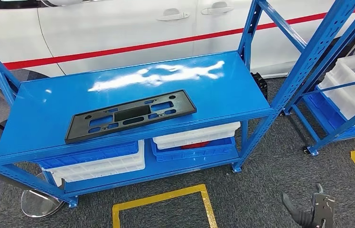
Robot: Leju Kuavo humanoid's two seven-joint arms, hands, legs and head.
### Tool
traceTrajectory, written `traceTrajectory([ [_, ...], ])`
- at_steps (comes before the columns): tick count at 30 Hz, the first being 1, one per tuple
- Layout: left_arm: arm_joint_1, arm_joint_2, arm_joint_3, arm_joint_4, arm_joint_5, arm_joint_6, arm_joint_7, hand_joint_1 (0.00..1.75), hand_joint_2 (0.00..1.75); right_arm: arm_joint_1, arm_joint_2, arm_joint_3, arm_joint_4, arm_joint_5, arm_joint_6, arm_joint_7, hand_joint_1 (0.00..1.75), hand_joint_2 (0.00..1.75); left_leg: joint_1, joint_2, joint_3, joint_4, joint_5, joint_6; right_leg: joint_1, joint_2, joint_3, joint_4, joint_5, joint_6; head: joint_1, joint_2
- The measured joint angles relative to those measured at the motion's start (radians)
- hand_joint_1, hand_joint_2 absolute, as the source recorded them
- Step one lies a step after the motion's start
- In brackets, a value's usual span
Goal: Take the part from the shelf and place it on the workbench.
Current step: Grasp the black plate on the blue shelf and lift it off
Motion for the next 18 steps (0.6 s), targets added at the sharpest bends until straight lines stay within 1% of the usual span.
traceTrajectory([
  [4, -0.004, 0.0, -0.006, 0.008, 0.009, 0.0, -0.013, 0.0, 0.0, 0.019, 0.006, 0.065, -0.156, -0.022, 0.018, -0.037, 0.0, 1.75, 0.0, 0.0, 0.0, 0.0, 0.0, 0.0, 0.0, 0.0, 0.0, 0.0, 0.0, 0.0, 0.0, 0.0],
  [11, -0.008, 0.0, -0.012, 0.017, 0.018, 0.0, -0.033, 0.0, 0.0, 0.048, 0.005, 0.186, -0.386, -0.051, 0.034, -0.094, 0.0, 1.75, 0.0, 0.0, 0.0, 0.0, 0.0, 0.0, 0.0, 0.0, 0.0, 0.0, 0.0, 0.0, 0.0, 0.0],
  [18, -0.014, 0.0, -0.018, 0.025, 0.025, 0.0, -0.046, 0.0, 0.0, 0.075, -0.006, 0.381, -0.586, -0.042, 0.036, -0.141, 0.0, 1.75, 0.0, 0.0, 0.0, 0.0, 0.0, 0.0, 0.0, 0.0, 0.0, 0.0, 0.0, 0.0, 0.0, 0.0],
])
